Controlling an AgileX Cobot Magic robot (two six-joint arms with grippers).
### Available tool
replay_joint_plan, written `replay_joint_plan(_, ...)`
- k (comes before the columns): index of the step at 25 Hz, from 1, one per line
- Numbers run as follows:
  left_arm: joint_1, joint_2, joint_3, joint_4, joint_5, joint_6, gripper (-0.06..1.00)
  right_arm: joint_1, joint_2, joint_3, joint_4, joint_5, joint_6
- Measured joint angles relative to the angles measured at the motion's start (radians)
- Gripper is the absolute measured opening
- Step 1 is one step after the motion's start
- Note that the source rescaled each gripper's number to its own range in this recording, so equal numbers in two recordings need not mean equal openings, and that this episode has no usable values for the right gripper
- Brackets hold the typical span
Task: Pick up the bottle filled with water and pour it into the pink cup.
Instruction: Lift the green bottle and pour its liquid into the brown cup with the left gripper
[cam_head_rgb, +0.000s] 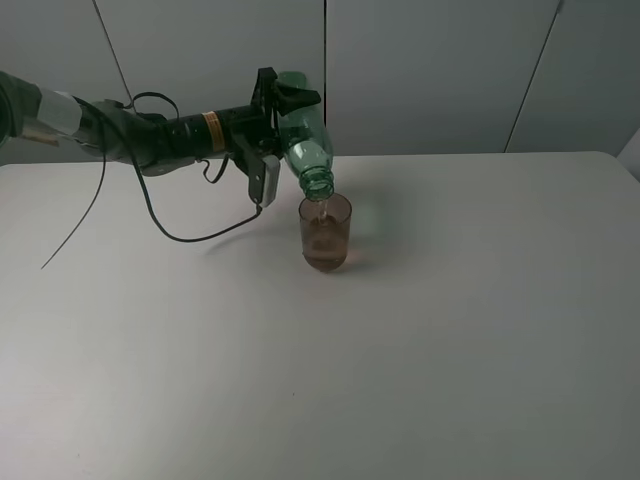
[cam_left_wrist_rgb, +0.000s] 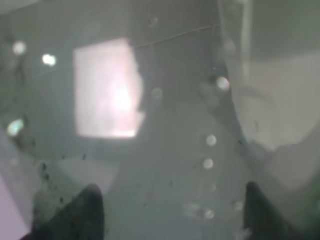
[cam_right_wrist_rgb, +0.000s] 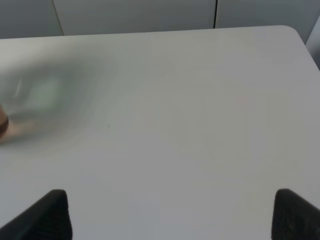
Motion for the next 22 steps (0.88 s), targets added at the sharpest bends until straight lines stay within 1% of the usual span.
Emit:
replay_joint_plan(13, -0.018, -0.048, -0.001, 0.036, 0.002, 0.021, 0.0, 0.0, 0.0, 0.0, 0.0, 0.0, 0.0)
replay_joint_plan(22, -0.018, -0.048, -0.001, 0.057, 0.03, 0.093, 0.0, 0.0, 0.0, 0.0, 0.0, 0.0, 0.0)
